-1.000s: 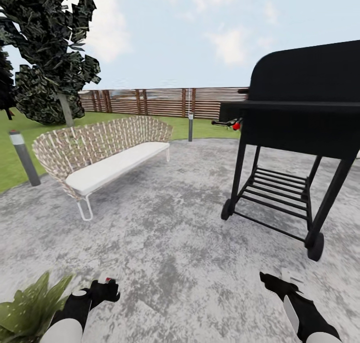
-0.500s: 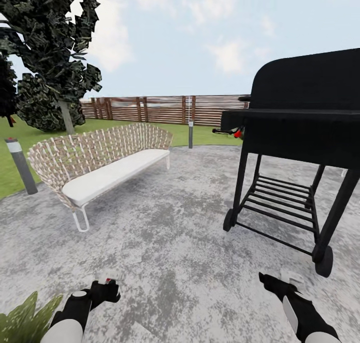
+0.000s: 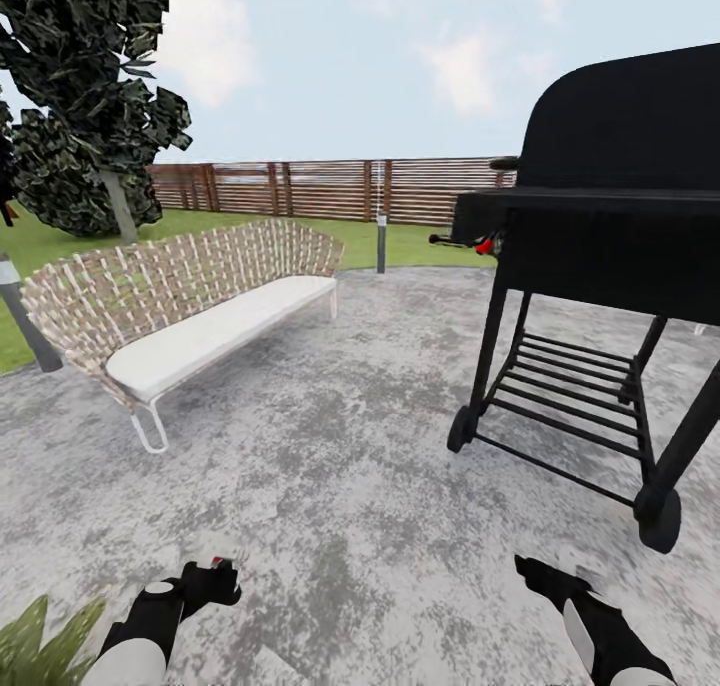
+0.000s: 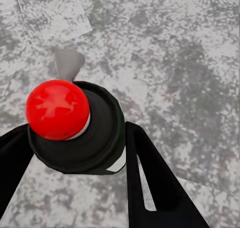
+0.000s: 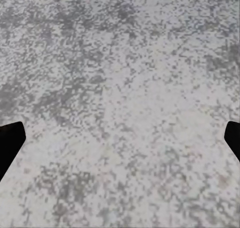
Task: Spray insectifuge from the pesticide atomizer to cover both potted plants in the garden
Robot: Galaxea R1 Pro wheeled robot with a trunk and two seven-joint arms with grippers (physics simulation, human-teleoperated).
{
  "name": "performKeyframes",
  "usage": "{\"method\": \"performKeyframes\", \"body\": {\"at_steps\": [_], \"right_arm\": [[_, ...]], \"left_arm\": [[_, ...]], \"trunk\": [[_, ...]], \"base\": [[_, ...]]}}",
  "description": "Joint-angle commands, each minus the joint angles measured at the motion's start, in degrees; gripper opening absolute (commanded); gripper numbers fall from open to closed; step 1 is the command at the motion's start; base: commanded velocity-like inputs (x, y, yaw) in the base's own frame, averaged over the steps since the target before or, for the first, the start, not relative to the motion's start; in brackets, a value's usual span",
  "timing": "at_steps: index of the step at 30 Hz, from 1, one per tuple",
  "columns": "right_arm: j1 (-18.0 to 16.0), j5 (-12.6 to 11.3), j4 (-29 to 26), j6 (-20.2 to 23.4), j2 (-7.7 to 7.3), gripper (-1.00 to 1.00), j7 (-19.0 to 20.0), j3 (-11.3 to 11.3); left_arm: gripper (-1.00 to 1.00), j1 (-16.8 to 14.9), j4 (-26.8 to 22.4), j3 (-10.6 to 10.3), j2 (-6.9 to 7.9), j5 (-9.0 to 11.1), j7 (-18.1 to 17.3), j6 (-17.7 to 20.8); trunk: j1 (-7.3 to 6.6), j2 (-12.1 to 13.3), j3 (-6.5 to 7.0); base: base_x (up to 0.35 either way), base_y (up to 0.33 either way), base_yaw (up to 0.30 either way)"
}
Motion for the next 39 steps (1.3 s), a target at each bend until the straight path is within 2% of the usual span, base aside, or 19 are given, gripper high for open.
{"method": "performKeyframes", "body": {"at_steps": [1, 15, 23, 33, 39], "right_arm": [[-0.04, 0.60, -0.10, 0.28, 0.05, 1.00, 0.49, -0.47], [-0.03, 0.67, -0.10, 0.28, 0.06, 1.00, 0.49, -0.47], [-0.03, 0.66, -0.10, 0.28, 0.05, 1.00, 0.49, -0.47], [-0.03, 0.62, -0.10, 0.28, 0.05, 1.00, 0.49, -0.47], [-0.04, 0.68, -0.10, 0.28, 0.06, 1.00, 0.49, -0.47]], "left_arm": [[-1.00, -0.10, -0.17, 0.48, -0.05, -0.35, -0.41, -0.10], [-1.00, -0.10, -0.19, 0.48, -0.08, -0.35, -0.41, -0.08], [-1.00, -0.10, -0.19, 0.48, -0.03, -0.35, -0.41, -0.08], [-1.00, -0.10, -0.22, 0.47, -0.03, -0.35, -0.41, -0.02], [-1.00, -0.10, -0.25, 0.48, -0.02, -0.35, -0.41, -0.02]], "trunk": [[-0.82, -1.59, -0.06], [-0.82, -1.59, -0.06], [-0.82, -1.59, -0.06], [-0.82, -1.59, -0.06], [-0.82, -1.59, -0.23]], "base": [[0.290, -0.129, 0.000], [0.046, -0.015, 0.000], [0.225, -0.063, 0.000], [0.051, -0.011, 0.000], [0.286, 0.000, 0.125]]}}
